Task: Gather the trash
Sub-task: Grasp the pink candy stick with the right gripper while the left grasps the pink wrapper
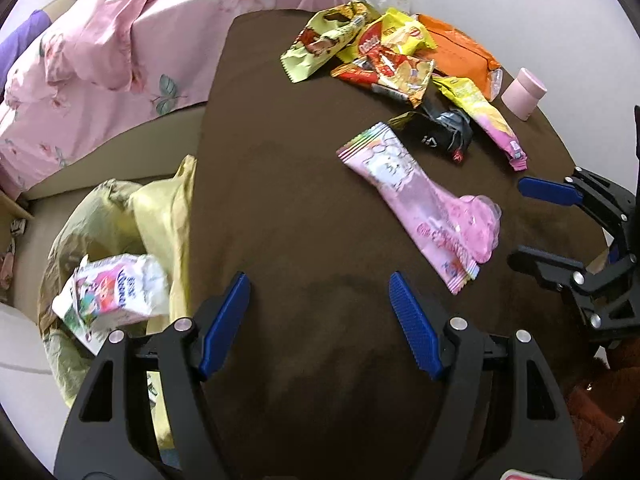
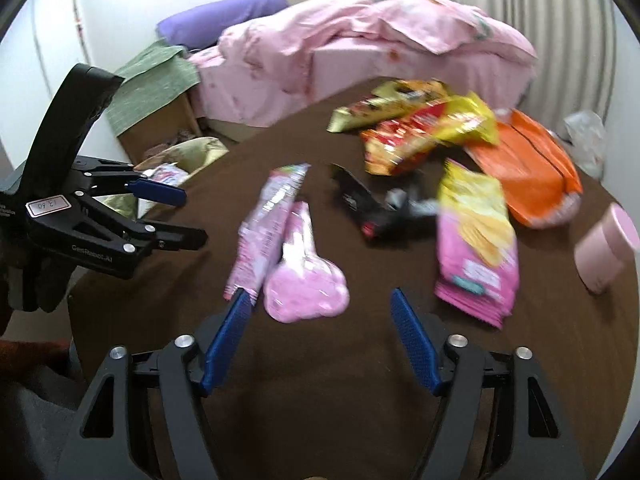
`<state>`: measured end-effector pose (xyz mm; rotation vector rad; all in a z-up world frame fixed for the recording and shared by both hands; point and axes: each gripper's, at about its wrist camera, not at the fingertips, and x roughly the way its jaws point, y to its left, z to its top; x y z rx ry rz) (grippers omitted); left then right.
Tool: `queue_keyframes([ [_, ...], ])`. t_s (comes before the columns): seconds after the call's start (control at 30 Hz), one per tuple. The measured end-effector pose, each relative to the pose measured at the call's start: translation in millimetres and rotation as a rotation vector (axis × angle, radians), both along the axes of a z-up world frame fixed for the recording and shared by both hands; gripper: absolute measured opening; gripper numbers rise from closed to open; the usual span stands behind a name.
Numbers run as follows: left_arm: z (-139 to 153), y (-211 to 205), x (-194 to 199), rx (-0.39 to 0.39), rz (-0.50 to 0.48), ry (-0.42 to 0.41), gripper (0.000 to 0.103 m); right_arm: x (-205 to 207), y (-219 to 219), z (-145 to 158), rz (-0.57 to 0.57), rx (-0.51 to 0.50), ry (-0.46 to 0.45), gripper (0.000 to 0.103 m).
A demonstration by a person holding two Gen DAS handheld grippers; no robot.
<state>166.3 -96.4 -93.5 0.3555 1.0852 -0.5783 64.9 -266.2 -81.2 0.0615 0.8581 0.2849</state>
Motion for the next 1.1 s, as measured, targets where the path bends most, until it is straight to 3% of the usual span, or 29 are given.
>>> queue_keyframes([
  [0.03,0.7,4.4,0.3,-0.005,0.005,0.004,0.07,3.2,2.3,0.2,0.008,0.002,0.001,0.054],
  [0.2,1.7,14.3,1.7,-0.047,0.015,0.024,0.07,18.6,9.9,-3.1,0.048,0.022,0.019,0.047],
  [0.3,2.1,15.7,3.0,-0.061,0.017,0.03,0.07,21.7,11.8,-5.6,0.058,0.011,0.032,0.037],
  [0.5,2.2,8.9,4.1,-0.067,0.021,0.04,0.07,7.6,-10.8,-3.0,0.009,0.022,0.033,0.037],
  [0.7,5.5,-30.2,14.2,-0.206,-0.014,0.142,0.07,-35.4,-63.8,0.0,-0.15,0.025,0.045,0.037],
  [0.87,-1.0,-84.4,21.5,-0.118,-0.007,0.081,0.055,-68.3,-107.1,-4.5,-0.31,0.013,0.071,0.037],
  [0.9,-1.6,-92.3,20.2,-0.107,-0.025,0.082,0.047,-72.0,-112.2,-4.9,-0.326,0.012,0.073,0.037],
  [0.97,-4.9,-112.2,11.6,-0.096,-0.08,0.104,0.044,-78.2,-119.7,-6.1,-0.35,0.008,0.076,0.037],
  [1.1,-10.1,-143.3,-21.0,-0.027,-0.194,0.056,0.033,-86.5,-129.2,-10.3,-0.375,-0.006,0.094,0.037],
])
